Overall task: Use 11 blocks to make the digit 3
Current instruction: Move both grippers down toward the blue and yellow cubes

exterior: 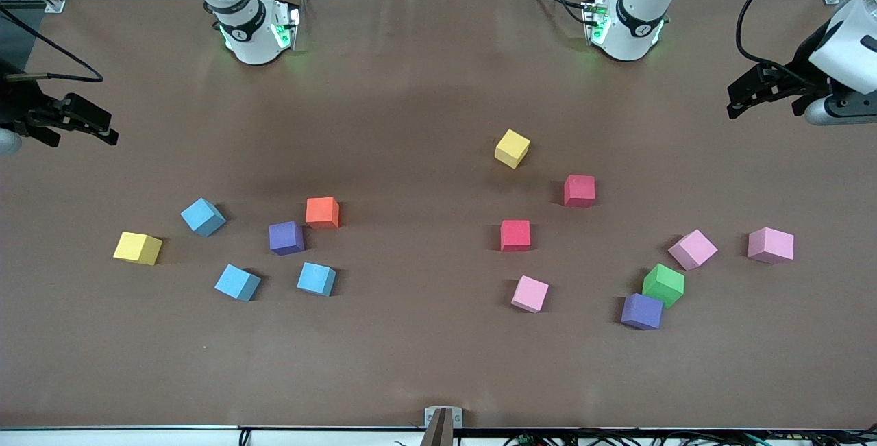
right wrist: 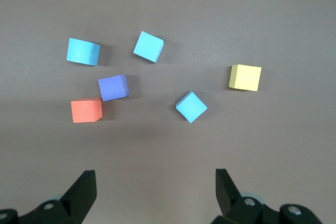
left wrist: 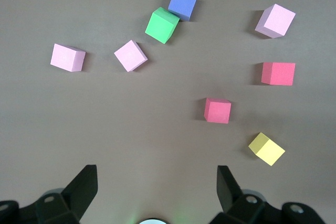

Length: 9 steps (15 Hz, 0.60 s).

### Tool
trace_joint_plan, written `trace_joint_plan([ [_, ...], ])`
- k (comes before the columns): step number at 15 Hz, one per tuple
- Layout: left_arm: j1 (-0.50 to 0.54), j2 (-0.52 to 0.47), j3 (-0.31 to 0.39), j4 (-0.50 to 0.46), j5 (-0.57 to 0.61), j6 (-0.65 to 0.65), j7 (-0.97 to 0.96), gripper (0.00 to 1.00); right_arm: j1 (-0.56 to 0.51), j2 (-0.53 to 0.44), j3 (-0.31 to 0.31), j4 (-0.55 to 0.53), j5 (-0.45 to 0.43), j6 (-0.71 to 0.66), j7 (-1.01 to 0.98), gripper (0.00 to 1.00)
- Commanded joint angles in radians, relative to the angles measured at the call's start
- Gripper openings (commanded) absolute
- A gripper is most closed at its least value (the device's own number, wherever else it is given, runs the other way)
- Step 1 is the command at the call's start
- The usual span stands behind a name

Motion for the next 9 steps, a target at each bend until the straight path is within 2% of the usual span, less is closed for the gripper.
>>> trace_joint_plan([
  [1, 0.003, -0.014, 0.006, 0.011, -0.003, -0.014, 0.018, 1.00, -0.020, -0.028, 0.019, -0.026, -0.018, 0.013, 0.018, 1.00],
  [5, -0.004, -0.001, 0.006, 0.030, -0.003, -0.012, 0.008, 1.00, -0.018, -0.028, 0.019, -0.024, -0.018, 0.023, 0.019, 1.00],
  [9, -0.018, 0.109, -0.029, 0.024, -0.014, 0.017, -0.008, 1.00, -0.008, -0.028, 0.022, -0.024, -0.016, 0.021, 0.019, 1.00],
])
